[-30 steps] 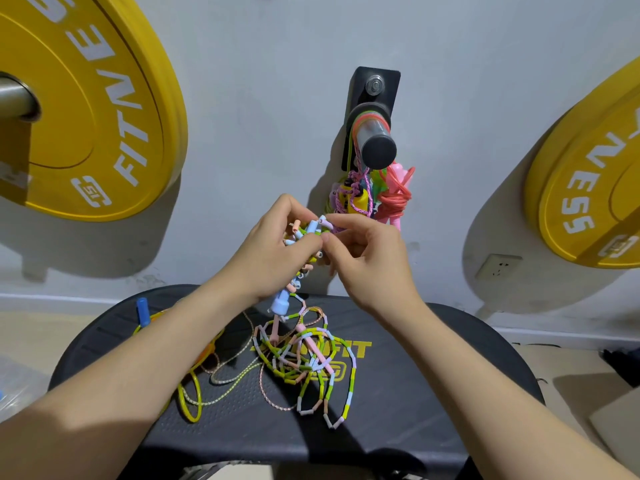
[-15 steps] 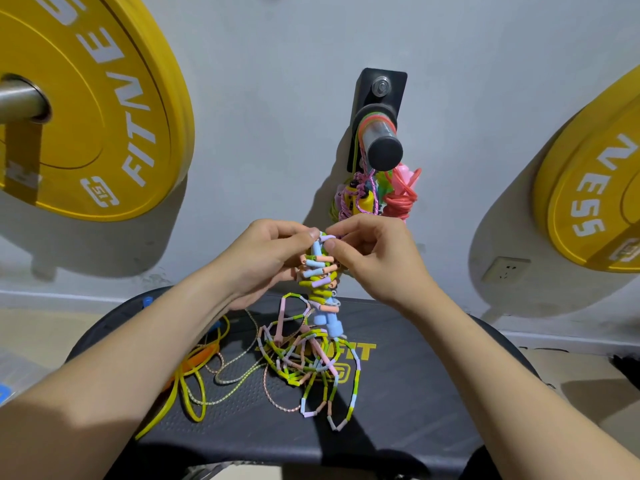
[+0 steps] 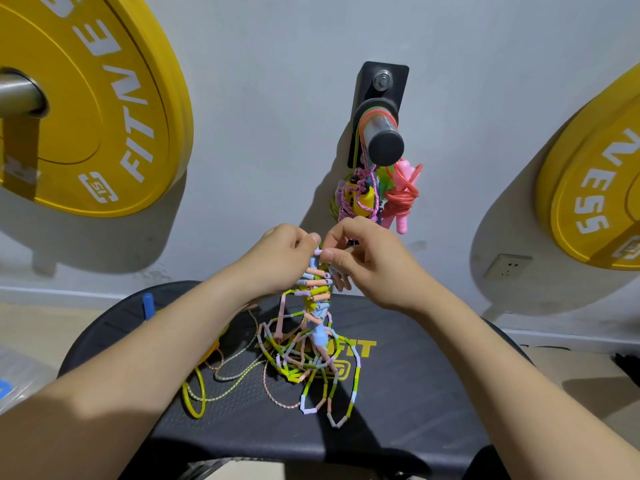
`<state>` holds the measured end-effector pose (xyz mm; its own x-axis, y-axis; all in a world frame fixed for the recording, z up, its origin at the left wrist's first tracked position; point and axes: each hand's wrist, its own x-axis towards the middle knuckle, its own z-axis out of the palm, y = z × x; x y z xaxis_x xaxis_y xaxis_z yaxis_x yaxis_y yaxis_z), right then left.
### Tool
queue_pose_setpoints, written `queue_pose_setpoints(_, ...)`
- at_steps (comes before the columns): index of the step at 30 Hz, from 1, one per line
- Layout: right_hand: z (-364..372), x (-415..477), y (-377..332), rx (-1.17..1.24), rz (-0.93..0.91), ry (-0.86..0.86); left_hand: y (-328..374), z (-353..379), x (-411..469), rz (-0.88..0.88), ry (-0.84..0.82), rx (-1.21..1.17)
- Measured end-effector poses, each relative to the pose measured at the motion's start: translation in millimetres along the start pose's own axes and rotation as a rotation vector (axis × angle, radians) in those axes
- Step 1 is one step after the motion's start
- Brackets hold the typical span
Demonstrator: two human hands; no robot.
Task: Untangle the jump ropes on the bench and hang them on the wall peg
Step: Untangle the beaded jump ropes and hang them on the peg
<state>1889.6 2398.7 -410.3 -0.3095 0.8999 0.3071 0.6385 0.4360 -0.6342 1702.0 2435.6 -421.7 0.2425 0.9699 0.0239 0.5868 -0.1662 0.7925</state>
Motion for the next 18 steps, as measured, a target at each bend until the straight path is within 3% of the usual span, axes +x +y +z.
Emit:
queue_pose_setpoints(5, -7, 2, 4, 0.115, 0.038, -0.057, 1, 0, 6, -0.037, 0.137, 0.008)
queue_pose_setpoints(8, -5, 0, 4, 0.103, -0.014, -0.019, -4, -6, 17, -0.091, 0.228, -0.187)
queue_pose_setpoints(12, -1, 0, -1, 0.164, -0.051, 0.002, -1, -3, 19, -0.096, 0.330, -0.206)
queue_pose_setpoints(16, 1, -5, 6, 0.161, 0.002, 0.027, 0, -2, 15, -0.152, -0.004, -0.631)
queue_pose_setpoints(18, 3, -6, 8, 0.053, 0.031, 0.029, -2, -1, 12, -0.118, -0.095, -0.591)
